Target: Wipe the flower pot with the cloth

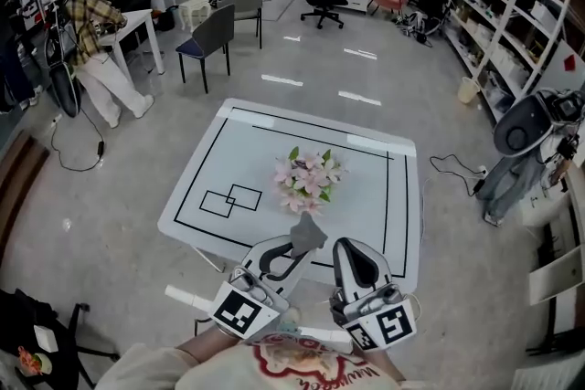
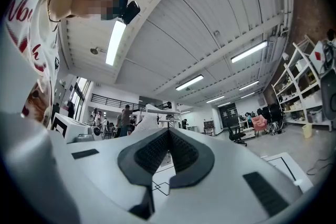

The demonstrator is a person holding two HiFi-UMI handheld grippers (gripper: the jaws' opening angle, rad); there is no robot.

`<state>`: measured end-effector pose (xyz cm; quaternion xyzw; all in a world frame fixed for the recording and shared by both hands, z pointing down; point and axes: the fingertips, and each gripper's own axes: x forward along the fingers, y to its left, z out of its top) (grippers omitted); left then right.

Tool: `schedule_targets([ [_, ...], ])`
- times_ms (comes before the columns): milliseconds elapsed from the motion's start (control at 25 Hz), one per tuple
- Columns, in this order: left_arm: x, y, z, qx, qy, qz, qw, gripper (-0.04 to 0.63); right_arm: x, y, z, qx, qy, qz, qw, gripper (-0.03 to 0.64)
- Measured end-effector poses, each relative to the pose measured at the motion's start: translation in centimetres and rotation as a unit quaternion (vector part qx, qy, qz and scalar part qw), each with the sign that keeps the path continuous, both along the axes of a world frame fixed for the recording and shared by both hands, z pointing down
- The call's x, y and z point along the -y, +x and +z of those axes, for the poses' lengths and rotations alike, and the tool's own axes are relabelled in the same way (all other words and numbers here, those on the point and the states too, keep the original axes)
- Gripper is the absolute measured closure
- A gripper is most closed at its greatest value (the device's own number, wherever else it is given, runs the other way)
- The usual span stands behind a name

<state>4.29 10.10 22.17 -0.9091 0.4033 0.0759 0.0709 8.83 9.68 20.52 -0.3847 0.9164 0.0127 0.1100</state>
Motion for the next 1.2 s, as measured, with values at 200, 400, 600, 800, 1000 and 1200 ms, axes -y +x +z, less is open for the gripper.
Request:
schedule_targets([
  [200, 3.7, 1.5, 0.0, -0.006, 0.005, -0.018, 0.9998, 0.538, 4.1, 1.6, 0.6, 0.002, -0.006, -0.012, 1.0, 0.618],
  [400, 6.0, 1.9, 1.6, 0.0, -0.021, -0.027, 0.9994, 0.538, 6.5, 2.0, 1.7, 0.005, -0.019, -0.024, 1.0, 0.617],
  [600, 7.8, 1.3, 0.6, -0.01, -0.016, -0.045, 0.9988, 0.538, 7.7, 2.4, 1.4, 0.003, -0.015, -0.031, 0.999, 0.618],
  [800, 8.5, 1.0, 0.5, -0.006, -0.012, -0.053, 0.9985, 0.537, 8.4, 3.1, 1.6, 0.007, -0.018, -0.025, 0.999, 0.618],
  [1000, 8.8, 0.0, 1.3, -0.007, -0.026, -0.059, 0.9979, 0.537, 9.1, 2.0, 2.5, 0.011, -0.033, -0.035, 0.999, 0.617],
  [1200, 10.3, -0.9, 1.2, -0.006, -0.024, -0.062, 0.9978, 0.538, 10.4, 1.2, 2.4, 0.008, -0.03, -0.035, 0.999, 0.617],
])
